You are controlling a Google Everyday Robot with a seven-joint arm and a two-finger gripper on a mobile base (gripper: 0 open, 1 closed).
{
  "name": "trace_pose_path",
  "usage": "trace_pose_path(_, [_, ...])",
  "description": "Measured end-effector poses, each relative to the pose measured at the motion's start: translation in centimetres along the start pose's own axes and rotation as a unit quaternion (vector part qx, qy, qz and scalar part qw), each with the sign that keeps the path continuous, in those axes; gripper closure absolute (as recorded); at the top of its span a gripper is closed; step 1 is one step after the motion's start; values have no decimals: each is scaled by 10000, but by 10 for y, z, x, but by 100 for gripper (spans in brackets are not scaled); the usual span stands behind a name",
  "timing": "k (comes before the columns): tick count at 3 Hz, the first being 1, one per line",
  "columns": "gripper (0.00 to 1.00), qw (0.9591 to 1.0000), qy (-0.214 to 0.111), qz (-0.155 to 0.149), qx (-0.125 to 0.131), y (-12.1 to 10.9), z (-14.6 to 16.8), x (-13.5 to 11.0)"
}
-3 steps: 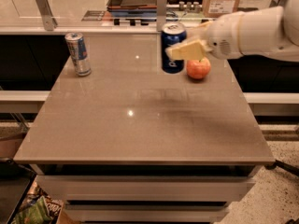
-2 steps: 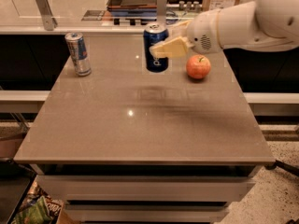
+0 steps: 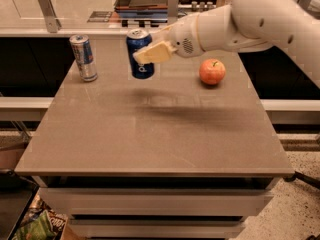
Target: Move pepsi can near redbull can
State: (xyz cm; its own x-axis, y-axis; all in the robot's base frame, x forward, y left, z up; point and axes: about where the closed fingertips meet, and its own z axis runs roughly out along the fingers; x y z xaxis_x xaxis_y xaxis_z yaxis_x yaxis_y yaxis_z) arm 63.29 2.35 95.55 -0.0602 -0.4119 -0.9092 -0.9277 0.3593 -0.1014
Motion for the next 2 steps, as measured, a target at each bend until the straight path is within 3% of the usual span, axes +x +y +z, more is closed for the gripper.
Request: trace_pose_path(2, [100,9993,-359,-115,27,-14,56,-1])
